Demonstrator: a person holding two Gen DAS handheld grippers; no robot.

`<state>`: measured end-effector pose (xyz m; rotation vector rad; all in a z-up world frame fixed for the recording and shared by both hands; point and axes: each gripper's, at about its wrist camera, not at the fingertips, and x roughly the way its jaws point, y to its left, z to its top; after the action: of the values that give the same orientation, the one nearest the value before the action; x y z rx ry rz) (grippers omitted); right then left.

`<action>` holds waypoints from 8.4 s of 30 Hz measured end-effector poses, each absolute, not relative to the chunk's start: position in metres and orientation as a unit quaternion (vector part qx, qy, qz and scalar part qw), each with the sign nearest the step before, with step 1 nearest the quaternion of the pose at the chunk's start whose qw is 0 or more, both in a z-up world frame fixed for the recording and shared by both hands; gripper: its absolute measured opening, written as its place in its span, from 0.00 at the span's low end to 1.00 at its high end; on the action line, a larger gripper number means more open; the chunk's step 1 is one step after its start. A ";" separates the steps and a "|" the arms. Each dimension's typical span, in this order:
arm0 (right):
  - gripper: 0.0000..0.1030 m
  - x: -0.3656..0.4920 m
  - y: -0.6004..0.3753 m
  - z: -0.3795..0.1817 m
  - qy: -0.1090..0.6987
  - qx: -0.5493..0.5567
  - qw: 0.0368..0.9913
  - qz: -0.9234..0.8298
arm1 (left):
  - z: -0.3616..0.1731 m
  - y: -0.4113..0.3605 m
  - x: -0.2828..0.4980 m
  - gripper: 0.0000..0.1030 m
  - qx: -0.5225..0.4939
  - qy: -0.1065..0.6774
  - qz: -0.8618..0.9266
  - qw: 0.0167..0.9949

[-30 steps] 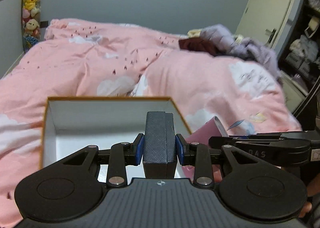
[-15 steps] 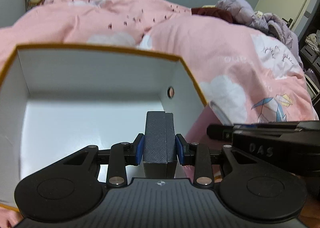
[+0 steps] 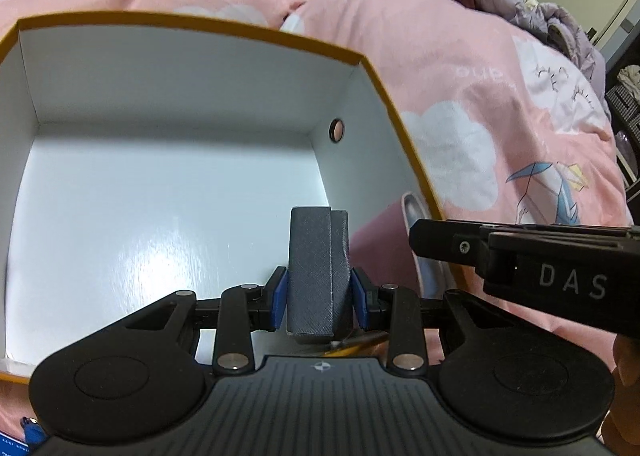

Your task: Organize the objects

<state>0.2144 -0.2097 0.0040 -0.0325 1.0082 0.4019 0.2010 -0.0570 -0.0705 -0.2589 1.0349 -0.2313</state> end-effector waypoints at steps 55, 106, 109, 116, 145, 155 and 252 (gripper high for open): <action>0.56 0.111 -0.252 0.010 0.396 0.043 0.890 0.223 | 0.008 -0.006 0.119 0.35 -0.062 0.423 -0.194 0.883; 0.24 0.072 -0.234 -0.019 0.446 -0.050 0.862 0.236 | -0.038 -0.061 0.009 0.61 0.142 0.476 -0.258 0.828; 0.24 0.072 -0.236 -0.023 0.451 -0.044 0.860 0.233 | -0.040 -0.070 0.006 0.53 0.166 0.471 -0.266 0.824; 0.24 0.077 -0.237 -0.034 0.466 -0.033 0.853 0.232 | -0.055 -0.078 0.020 0.52 0.139 0.497 -0.267 0.814; 0.23 0.094 -0.255 0.039 0.387 0.058 0.890 0.234 | 0.031 -0.001 0.044 0.50 -0.080 0.408 -0.217 0.883; 0.23 0.133 -0.229 0.069 0.343 0.079 0.901 0.255 | 0.052 0.016 0.103 0.50 -0.081 0.354 -0.149 0.920; 0.51 0.034 -0.157 -0.009 0.455 -0.023 0.810 0.370 | 0.000 0.066 0.038 0.50 -0.035 0.510 -0.060 0.857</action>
<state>0.0343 -0.1575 -0.0089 -0.0493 0.9726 0.7900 0.0382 0.0659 -0.0005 -0.0740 1.0724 -0.1263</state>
